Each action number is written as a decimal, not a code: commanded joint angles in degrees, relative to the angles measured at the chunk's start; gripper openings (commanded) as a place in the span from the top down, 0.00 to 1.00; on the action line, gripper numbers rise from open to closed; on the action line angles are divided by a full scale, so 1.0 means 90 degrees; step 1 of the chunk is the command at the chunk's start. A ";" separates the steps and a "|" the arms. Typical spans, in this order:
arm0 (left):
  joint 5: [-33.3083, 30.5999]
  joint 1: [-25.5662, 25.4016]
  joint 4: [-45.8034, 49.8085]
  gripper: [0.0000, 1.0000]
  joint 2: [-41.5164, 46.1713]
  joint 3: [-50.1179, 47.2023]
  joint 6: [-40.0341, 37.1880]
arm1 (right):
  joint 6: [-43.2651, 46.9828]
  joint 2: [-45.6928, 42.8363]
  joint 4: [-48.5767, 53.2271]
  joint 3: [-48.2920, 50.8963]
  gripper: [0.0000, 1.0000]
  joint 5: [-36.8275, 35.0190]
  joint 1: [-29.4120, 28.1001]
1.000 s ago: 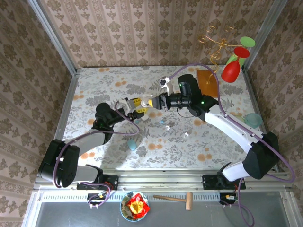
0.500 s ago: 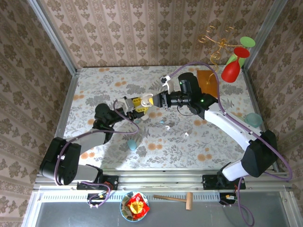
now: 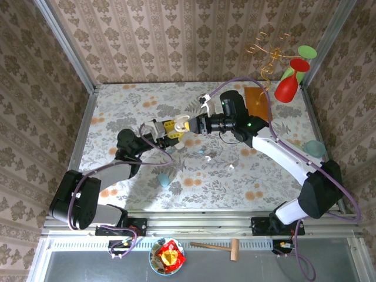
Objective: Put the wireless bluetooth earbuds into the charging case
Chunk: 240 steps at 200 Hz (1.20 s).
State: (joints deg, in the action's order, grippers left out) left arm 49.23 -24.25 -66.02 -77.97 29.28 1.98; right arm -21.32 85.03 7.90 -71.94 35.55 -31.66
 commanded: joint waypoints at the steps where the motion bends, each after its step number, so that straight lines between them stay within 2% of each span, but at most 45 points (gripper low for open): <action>1: 0.0032 0.0031 -0.0333 0.85 -0.0018 0.0137 0.0143 | -0.0004 0.0060 0.0210 -0.0197 0.74 -0.0078 0.0036; 64: -0.0005 0.0029 -0.0350 0.84 -0.0046 0.0111 0.0124 | -0.0042 -0.0040 0.0369 -0.0336 0.63 -0.0243 0.0032; 119: 0.0047 0.0048 -0.0352 0.85 -0.0094 0.0097 0.0068 | 0.0026 -0.0496 0.0156 -0.0078 0.42 -0.0468 0.0041; 157: 0.0151 0.0032 -0.0108 0.85 -0.0095 0.0078 -0.0275 | -0.0194 -0.0512 0.0165 -0.0295 0.18 -0.0797 0.0034; 178: 0.0173 0.0029 -0.0062 0.84 -0.0076 0.0065 -0.0376 | -0.0251 -0.0169 0.0955 -0.0856 0.15 -0.1356 0.0041; 203: 0.0245 -0.0006 0.0050 0.84 -0.0037 0.0050 -0.0442 | -0.0452 0.0313 0.1755 -0.1448 0.15 -0.1700 0.0041; 240: -0.0008 -0.0032 0.0067 0.84 -0.0023 0.0048 -0.0433 | -0.0391 0.0584 0.2149 -0.1589 0.17 -0.1485 0.0046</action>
State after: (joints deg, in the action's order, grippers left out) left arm 49.74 -24.36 -65.34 -78.70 29.28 -0.71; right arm -24.43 89.03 21.23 -85.71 22.59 -31.42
